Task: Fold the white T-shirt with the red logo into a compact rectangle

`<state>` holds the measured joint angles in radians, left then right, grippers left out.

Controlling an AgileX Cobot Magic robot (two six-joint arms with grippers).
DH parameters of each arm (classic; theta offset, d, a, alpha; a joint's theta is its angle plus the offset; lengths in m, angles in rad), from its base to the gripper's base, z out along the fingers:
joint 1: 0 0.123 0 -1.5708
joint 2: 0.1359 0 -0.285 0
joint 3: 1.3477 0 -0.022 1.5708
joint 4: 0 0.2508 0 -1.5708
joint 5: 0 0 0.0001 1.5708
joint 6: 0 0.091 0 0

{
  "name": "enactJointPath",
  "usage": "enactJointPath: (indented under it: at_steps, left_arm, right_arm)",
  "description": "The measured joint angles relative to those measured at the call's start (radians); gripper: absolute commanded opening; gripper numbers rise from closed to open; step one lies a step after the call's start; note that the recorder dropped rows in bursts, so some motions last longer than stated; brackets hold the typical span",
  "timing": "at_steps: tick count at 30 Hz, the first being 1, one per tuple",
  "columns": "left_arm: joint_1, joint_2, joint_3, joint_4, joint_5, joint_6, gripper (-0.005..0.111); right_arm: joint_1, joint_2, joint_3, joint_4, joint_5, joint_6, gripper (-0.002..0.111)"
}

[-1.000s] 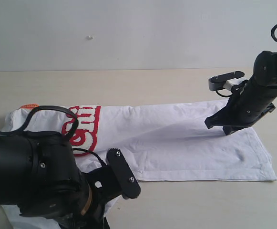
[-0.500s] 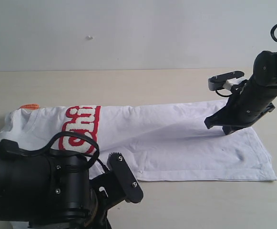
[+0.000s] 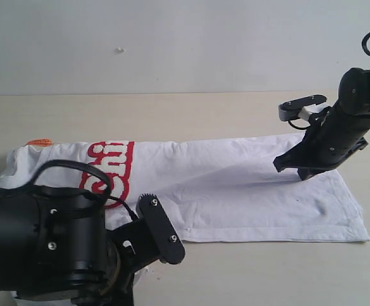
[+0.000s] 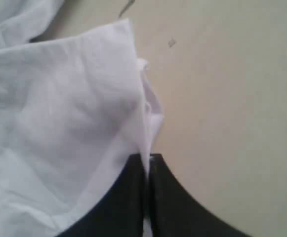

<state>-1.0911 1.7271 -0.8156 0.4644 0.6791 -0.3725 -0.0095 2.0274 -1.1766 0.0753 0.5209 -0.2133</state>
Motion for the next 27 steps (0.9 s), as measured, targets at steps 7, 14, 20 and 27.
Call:
enactJointPath:
  at_steps: [7, 14, 20, 27]
  left_arm:
    - [0.000, -0.104, 0.000, 0.208, 0.058, 0.054, 0.000]
    - [0.005, -0.106, 0.000, 0.618, 0.120, 0.082, 0.000]
    - [0.055, -0.106, 0.000, 0.712, 0.081, 0.174, 0.000]
    - [0.163, -0.106, 0.000, 0.717, -0.111, 0.268, 0.000]
  right_arm:
    - [0.000, 0.000, 0.000, 0.000, 0.000, 0.000, 0.000]
    - [0.000, 0.000, 0.000, 0.000, 0.000, 0.000, 0.000]
    - [0.000, 0.000, 0.000, 0.000, 0.002, 0.000, 0.000]
    - [0.000, 0.000, 0.000, 0.000, 0.000, 0.000, 0.000]
